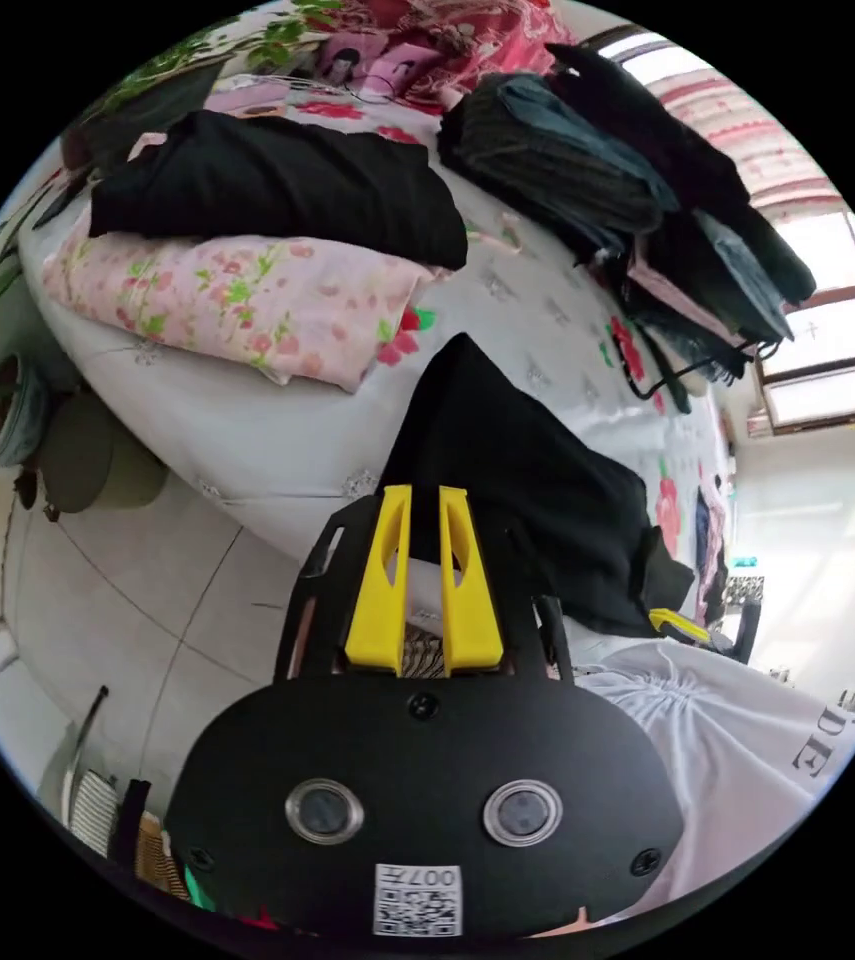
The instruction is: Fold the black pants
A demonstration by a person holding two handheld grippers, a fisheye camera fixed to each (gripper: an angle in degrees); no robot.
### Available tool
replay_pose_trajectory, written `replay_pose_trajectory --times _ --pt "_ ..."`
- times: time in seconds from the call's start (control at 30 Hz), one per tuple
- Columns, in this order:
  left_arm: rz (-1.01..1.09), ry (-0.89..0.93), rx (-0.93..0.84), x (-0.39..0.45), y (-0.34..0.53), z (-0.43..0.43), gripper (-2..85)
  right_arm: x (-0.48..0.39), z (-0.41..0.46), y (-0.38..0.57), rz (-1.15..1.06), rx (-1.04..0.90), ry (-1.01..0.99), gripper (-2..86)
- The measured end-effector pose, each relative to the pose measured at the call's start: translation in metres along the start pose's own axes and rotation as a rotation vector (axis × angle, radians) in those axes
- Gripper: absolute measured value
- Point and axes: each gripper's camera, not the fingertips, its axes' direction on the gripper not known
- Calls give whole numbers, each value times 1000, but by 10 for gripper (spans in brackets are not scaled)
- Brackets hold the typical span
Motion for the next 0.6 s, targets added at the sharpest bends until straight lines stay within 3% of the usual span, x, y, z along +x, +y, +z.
replay_pose_trajectory --times 0.1,0.23,0.37,0.43,0.47,0.6 --pt "-42 -18 85 -11 15 -11 76 -8 -11 2 -30 67 16 67" --pt "-86 57 44 -25 23 3 117 -28 -22 -13 -129 162 60 72" --pt "-165 120 7 -35 25 46 135 -33 9 -44 -174 52 33 77" --pt "-171 19 7 -33 25 55 129 -28 30 -52 -155 -45 32 79" --pt "-169 -1 4 -31 25 60 126 -28 22 -50 -150 26 42 80" --pt "-120 -22 20 -28 32 77 88 -20 5 -48 -147 17 -2 83"
